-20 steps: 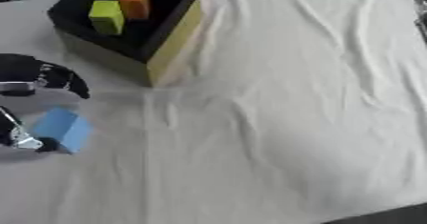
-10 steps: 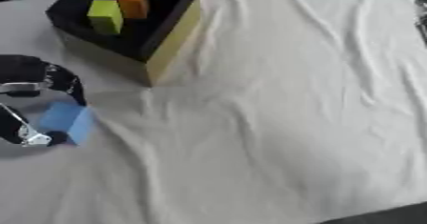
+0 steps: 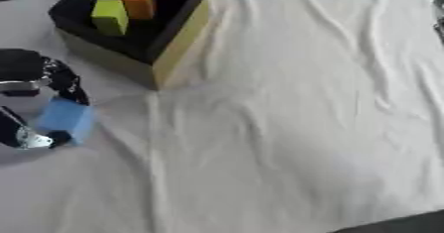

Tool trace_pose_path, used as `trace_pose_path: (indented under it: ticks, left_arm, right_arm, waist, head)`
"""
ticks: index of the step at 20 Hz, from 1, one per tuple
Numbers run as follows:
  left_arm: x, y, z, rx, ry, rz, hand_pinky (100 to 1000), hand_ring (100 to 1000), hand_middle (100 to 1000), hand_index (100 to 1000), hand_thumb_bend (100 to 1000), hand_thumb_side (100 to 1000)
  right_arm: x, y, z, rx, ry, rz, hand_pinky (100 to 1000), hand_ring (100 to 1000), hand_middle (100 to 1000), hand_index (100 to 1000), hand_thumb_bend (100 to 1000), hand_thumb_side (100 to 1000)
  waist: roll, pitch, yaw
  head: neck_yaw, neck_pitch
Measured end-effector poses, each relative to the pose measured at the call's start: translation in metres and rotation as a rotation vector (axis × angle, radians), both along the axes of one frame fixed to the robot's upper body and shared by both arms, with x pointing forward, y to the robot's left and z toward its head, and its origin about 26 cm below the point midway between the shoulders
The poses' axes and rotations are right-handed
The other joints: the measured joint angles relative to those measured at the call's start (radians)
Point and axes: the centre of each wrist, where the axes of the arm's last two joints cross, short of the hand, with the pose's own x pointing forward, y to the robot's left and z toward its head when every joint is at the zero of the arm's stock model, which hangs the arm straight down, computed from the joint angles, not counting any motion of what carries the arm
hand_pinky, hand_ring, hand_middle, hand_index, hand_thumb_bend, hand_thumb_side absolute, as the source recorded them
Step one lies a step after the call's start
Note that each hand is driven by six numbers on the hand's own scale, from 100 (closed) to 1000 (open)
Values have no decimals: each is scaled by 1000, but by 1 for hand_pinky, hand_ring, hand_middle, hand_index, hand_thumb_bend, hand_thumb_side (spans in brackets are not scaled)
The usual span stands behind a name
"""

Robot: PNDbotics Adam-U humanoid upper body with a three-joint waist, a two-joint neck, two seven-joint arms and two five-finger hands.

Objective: Pick up objects on the table and place them in the box.

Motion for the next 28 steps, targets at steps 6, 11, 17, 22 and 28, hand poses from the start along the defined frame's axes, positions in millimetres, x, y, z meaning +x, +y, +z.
trace_pose_path:
  ticks: [6, 11, 17, 22, 28]
  left_arm:
    - [-11, 1, 33, -118, -104, -9, 587, 567, 503, 571, 110, 332]
    - [-12, -5, 63, -223, -162, -21, 586, 564, 504, 570, 100, 332]
    - [7, -19, 84, -317, -211, -4, 593, 571, 517, 583, 100, 340]
    - [31, -31, 95, -387, -289, 35, 593, 570, 516, 583, 100, 346]
    - [57, -44, 92, -468, -369, 61, 598, 578, 523, 589, 100, 353]
  right_arm:
    - [-1, 1, 4, 6, -9, -2, 810, 811, 698, 794, 100, 784]
    - [0, 3, 4, 9, -2, 2, 810, 811, 698, 794, 100, 785]
    - [0, 5, 6, 4, -3, 7, 810, 811, 698, 794, 100, 789]
    - [-1, 8, 9, -4, -7, 20, 811, 811, 693, 794, 100, 794]
    - [-1, 13, 13, -10, -18, 44, 811, 811, 691, 794, 100, 797]
  waist:
    - [0, -10, 4]
    - [0, -13, 4]
    - [1, -13, -11]
    - [7, -4, -34]
    - [7, 19, -61]
  head:
    - [13, 6]
    - [27, 6]
    - [40, 3]
    - [57, -11]
    - [108, -29]
